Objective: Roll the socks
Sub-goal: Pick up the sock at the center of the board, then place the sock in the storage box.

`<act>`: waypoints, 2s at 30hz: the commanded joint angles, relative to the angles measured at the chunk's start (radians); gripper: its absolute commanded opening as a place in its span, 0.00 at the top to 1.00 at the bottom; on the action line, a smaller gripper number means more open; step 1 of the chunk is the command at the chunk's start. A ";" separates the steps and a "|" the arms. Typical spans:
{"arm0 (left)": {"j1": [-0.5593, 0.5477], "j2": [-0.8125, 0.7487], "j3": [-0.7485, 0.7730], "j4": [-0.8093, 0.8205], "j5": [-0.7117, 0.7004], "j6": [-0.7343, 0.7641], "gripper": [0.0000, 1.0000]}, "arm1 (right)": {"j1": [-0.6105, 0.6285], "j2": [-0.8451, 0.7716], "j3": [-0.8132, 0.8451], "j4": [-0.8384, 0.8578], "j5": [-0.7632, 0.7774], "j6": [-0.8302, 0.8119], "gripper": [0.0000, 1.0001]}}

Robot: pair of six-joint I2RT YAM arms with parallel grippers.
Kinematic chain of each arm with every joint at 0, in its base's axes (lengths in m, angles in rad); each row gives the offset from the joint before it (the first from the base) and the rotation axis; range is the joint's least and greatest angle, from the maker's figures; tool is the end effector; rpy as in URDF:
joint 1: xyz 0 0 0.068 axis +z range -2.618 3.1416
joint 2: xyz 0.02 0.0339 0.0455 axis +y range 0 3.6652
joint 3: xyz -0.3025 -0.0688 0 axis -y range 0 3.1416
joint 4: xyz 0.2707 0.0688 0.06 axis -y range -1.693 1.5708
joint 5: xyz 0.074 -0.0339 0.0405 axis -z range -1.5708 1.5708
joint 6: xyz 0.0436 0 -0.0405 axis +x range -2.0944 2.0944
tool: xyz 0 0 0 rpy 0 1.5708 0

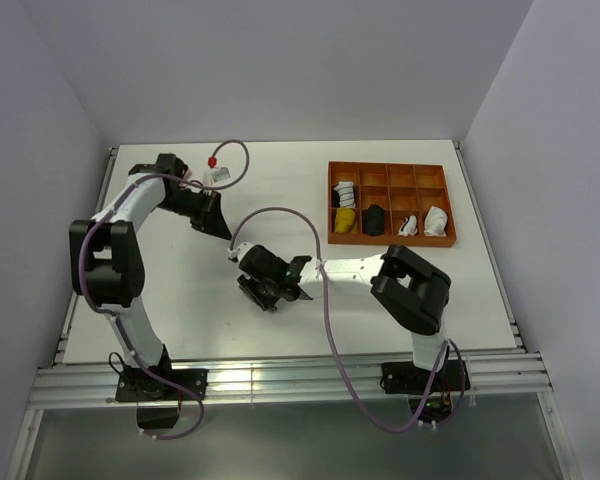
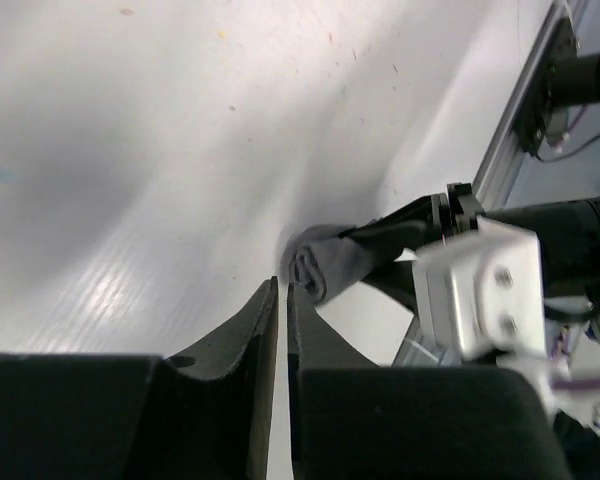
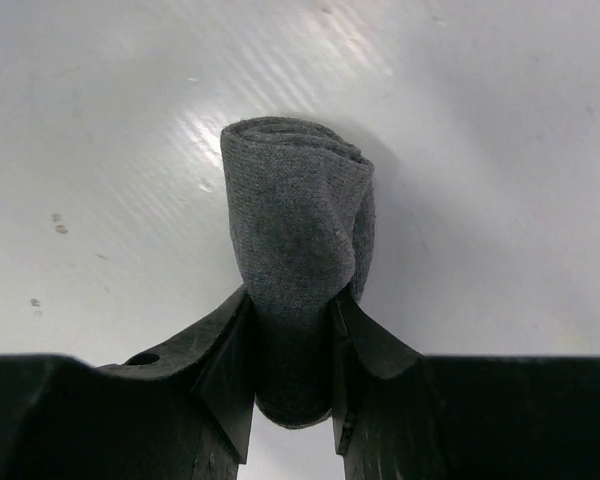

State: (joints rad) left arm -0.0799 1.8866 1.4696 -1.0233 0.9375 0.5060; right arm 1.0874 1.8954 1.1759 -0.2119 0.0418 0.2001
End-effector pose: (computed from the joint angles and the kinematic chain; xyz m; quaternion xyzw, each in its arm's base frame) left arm 0.3947 -0.0669 0.2473 0.2853 0.8438 -0.4283 0.1522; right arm 0.2014 0.3797 0.1726 -0.4015 0.8601 0.1727 0.2632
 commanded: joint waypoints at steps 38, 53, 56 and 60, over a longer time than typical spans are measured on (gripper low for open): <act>0.137 -0.423 -0.084 0.052 0.032 -0.043 0.84 | -0.781 0.036 0.554 -0.435 0.628 0.049 1.00; 0.138 -0.393 -0.103 0.077 0.001 -0.058 0.84 | -0.805 0.303 0.693 -0.458 0.612 -0.050 1.00; 0.138 -0.382 -0.094 0.069 0.009 -0.055 0.84 | -0.801 0.320 0.660 -0.449 0.600 -0.053 1.00; 0.138 -0.377 -0.091 0.071 0.011 -0.058 0.84 | -0.799 0.335 0.647 -0.458 0.558 -0.048 1.00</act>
State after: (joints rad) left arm 0.0532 1.5032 1.3651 -0.9638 0.9401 0.4541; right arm 0.2836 2.2162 1.8286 -0.6685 0.6228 0.1547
